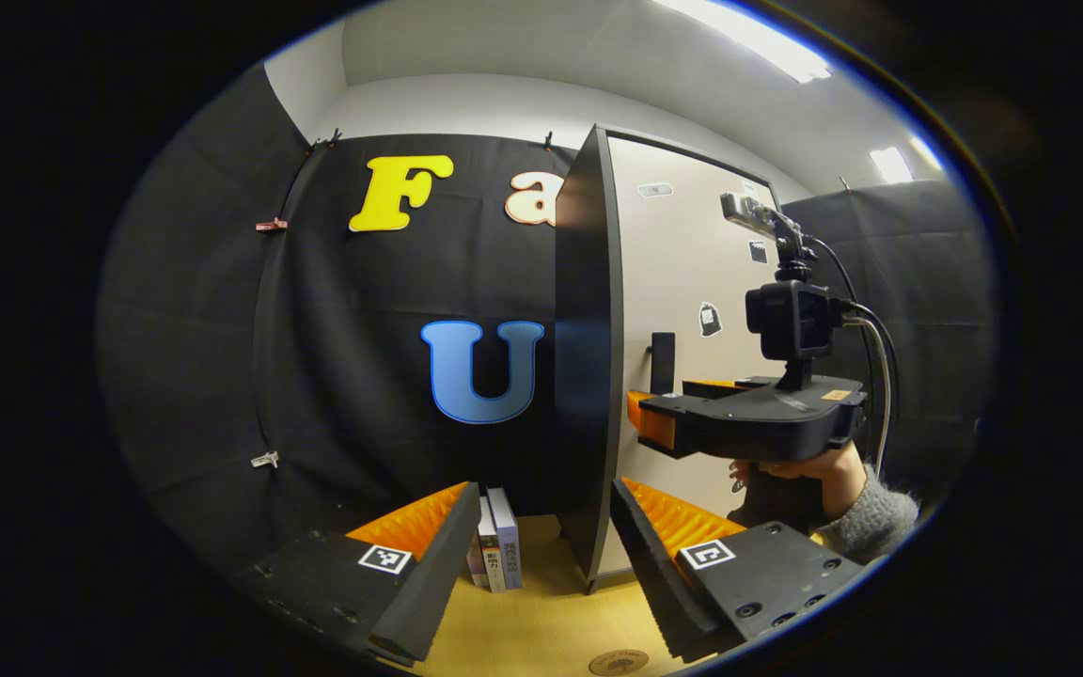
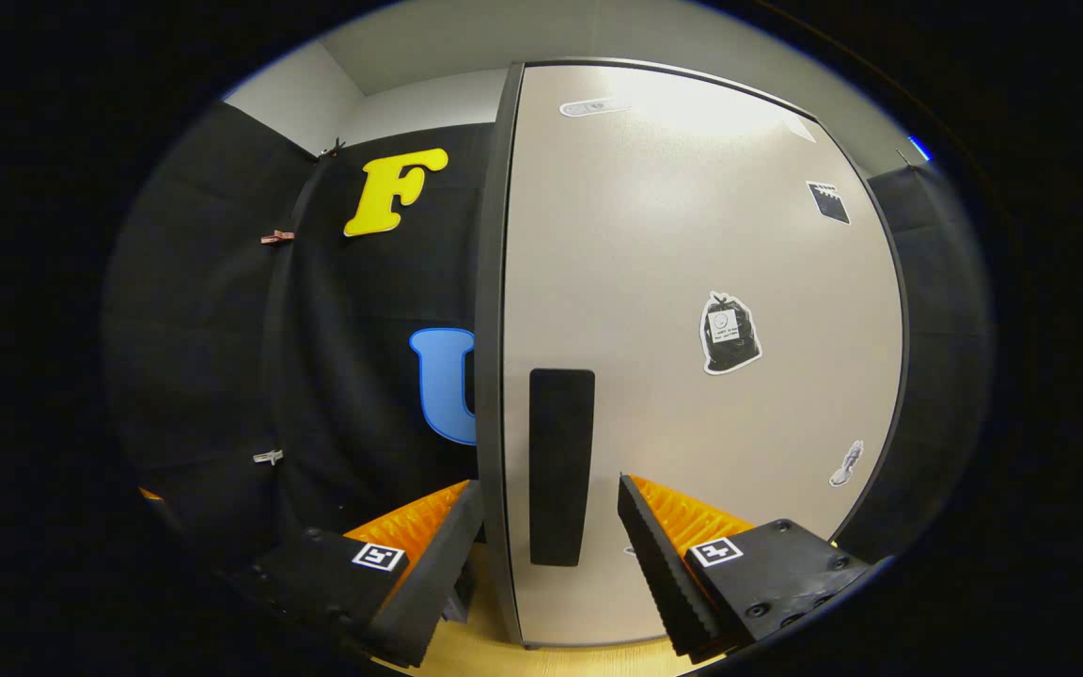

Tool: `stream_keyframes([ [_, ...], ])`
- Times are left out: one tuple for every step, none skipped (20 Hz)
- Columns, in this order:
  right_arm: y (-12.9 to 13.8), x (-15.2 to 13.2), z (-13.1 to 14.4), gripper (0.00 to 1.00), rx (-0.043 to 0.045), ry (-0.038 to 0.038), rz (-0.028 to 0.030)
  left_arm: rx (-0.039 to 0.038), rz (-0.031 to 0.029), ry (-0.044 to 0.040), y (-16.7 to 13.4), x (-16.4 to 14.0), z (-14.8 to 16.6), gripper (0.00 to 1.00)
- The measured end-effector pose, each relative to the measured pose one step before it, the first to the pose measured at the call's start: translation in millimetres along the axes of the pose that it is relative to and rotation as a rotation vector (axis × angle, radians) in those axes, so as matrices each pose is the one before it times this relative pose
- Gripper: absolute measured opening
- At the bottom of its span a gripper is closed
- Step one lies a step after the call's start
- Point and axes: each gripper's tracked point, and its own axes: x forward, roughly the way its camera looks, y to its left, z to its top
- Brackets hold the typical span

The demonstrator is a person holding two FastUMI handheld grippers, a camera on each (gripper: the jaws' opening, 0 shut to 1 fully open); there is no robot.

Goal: Open the cabinet door with the right hand, grasp the bottle in the cabinet with the left hand and place it on the coaster, then close the cabinet door with the right hand.

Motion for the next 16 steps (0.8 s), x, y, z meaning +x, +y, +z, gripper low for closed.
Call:
stream_keyframes([
  [-3.49, 5.84, -1.1, 0.94, -0.00123, -0.00122, -0.02463, 0.00532, 0.00427, 0.00245, 3.33, 2.19, -1.5, 0.88],
  [-1.18, 4.67, -1.12, 0.83, -0.00128, -0.00021, -0.01151, 0.0064, 0.00556, 0.00163, 4.28, 0.97, -1.55, 0.88],
  [-1.59, 3.2, -0.47, 0.76, -0.0002, -0.0015, -0.01528, 0.00561, 0.00598, 0.00055, 4.09, 1.21, -0.35, 0.88],
  [-0.71, 0.63, 0.27, 0.65, 0.00591, -0.00127, -0.00491, 0.00456, 0.0047, 0.00242, 3.45, 1.26, -0.87, 0.88],
  [3.93, 1.3, -1.31, 0.54, 0.00932, 0.00209, -0.00242, 0.0016, 0.00405, 0.0039, 1.86, 1.37, -1.71, 0.88],
  [-2.1, 3.56, 1.35, 0.39, -0.00314, -0.01087, -0.00233, -0.001, 0.00073, 0.00518, 1.89, 0.69, -1.18, 0.88],
  [-3.23, -11.63, 2.48, 0.36, -0.01058, 0.00175, -0.00793, -0.00295, -0.001, 0.00359, -0.37, 0.56, -1.25, 0.88],
  [0.91, 8.61, -2.32, 0.3, -0.00482, -0.00666, -0.0018, -0.00279, -0.00101, 0.00129, 0.66, -0.4, -0.48, 0.88],
  [-1.06, 3.15, -1.51, 0.29, 0.00031, 0.00237, 0.00011, -0.00183, 0.0002, 0.00128, 0.69, 0.34, 0.06, 0.88],
  [1.57, -4.28, 0.73, 0.2, -0.01377, 0.00878, 0.00635, -0.00146, 0.00124, 0.00215, 0.9, 0.41, -0.65, 0.88],
  [0.41, -1.61, -0.22, 0.2, -0.00779, 0.00204, 0.0068, -0.00247, 0.00147, 0.00239, 0.45, -1.04, -1.28, 0.88],
  [0.08, -0.25, -0.88, 0.2, -0.0052, 0.0051, 0.00471, -0.00236, 0.00069, 0.00209, 0.1, -0.92, -0.1, 0.88],
  [-0.24, -2.14, 0.92, 0.2, -0.00383, 0.00052, 0.0051, -0.00017, 0.00126, 0.0006, 0.96, 0.79, 0.13, 0.88],
  [-0.22, -2.56, -0.15, 0.2, 0.00117, 0.00331, 0.0085, 0.00091, 0.00172, -0.00231, 1.65, 1.62, 0.61, 0.88],
  [0.21, -3.75, -0.16, 0.2, 0.01173, 0.00384, 0.00966, 0.00086, 0.00039, -0.00458, 0.5, 0.82, 2.17, 0.88],
  [0.69, -6.39, 0.23, 0.2, 0.01147, 0.00123, 0.01036, 0.00137, 0.00023, -0.00471, 0.46, 0.99, 1.23, 0.88],
])
